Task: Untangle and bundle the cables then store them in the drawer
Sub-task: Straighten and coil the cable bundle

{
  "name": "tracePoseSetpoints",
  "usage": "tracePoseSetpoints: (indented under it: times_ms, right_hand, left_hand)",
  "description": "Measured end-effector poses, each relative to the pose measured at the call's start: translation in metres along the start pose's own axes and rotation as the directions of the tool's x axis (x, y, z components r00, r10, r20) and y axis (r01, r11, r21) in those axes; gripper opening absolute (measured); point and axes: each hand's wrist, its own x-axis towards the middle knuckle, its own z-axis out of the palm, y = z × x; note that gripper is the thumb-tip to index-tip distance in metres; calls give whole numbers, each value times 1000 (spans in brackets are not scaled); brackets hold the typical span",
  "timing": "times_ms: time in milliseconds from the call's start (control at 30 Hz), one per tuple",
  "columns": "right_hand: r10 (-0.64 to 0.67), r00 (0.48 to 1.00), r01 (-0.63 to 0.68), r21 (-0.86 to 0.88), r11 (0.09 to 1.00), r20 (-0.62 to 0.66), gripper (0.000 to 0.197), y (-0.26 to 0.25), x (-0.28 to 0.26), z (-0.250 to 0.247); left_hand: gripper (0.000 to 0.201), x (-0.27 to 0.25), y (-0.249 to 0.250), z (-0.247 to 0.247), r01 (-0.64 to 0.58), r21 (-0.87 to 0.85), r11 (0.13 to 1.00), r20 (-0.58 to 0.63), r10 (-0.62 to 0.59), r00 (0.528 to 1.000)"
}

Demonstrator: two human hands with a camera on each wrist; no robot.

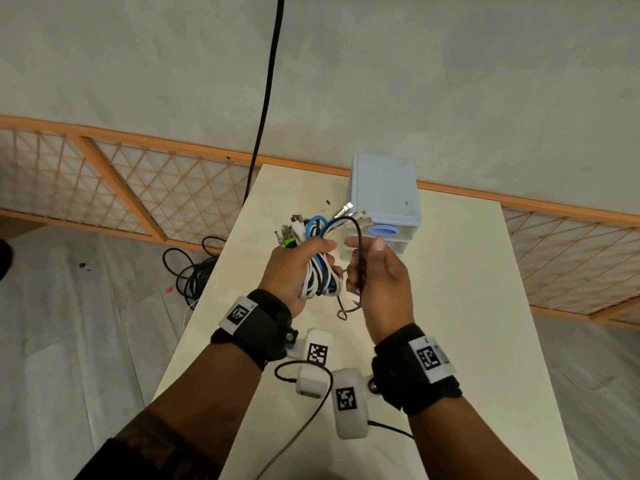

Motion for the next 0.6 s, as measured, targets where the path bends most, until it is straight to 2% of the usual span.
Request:
tracePoseSetpoints:
  times_ms: [67,167,333,400,500,600]
  right_hand:
    - [-67,994,71,-55,996,86,35,-4,1,-12]
    - [-91,980,120,-164,979,176,15,-10,9,-24]
    - [84,986,-79,-39,996,145,18,-13,24,-22]
    - [112,983,-106,-46,993,145,21,-15,31,-24]
    - [150,968,-147,-30,989,203,27,-16,37,-25]
    - [179,962,-165,-82,983,207,22,-14,41,-25]
  left_hand:
    - [6,5,6,-6,-23,5,1000,-50,24,998]
    - [11,7,11,-15,-56,58,997,-10,57,998]
    - [11,-2,12,-8,-56,117,992,176,35,984]
    - [14,-4,11,-5,-73,126,989,215,44,976]
    - [30,-4,10,-3,-116,191,975,289,57,956]
    - [40,-3,10,-2,-139,283,949,275,59,960]
